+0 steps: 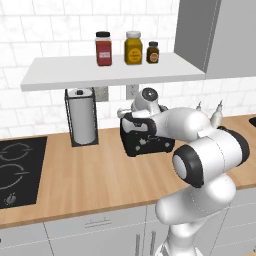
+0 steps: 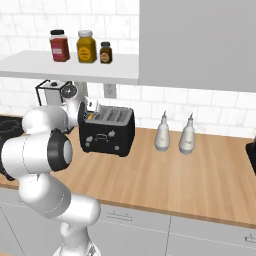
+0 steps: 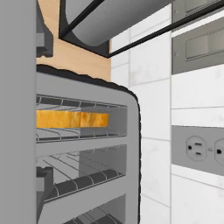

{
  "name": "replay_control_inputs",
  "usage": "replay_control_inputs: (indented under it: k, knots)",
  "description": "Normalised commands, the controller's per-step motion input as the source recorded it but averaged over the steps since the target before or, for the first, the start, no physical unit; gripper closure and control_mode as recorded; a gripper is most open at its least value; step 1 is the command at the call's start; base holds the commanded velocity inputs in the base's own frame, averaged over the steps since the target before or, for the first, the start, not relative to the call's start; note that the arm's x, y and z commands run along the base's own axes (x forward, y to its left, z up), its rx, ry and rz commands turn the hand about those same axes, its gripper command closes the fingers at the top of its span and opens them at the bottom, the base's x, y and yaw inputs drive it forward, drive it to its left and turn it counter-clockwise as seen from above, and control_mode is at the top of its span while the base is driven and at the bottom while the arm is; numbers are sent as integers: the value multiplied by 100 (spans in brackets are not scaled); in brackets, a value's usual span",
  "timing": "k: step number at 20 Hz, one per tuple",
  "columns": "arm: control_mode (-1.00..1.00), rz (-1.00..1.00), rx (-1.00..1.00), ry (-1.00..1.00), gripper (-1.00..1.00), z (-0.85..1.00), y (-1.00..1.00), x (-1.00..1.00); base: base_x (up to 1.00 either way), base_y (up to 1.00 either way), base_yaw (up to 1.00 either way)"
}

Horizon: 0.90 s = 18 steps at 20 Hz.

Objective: Start the toaster. Once the lever pops up, take the bread to the plate on the dining counter.

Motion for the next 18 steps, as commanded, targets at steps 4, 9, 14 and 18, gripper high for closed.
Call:
replay_control_inputs:
  k: [4,9,14,18]
  knots:
    - [-100,0,0,0,-100,0,0,0,0,0,0]
    - [-100,0,0,0,-100,0,0,0,0,0,0]
    - [-100,0,0,0,-100,0,0,0,0,0,0]
    - [-100,0,0,0,-100,0,0,0,0,0,0]
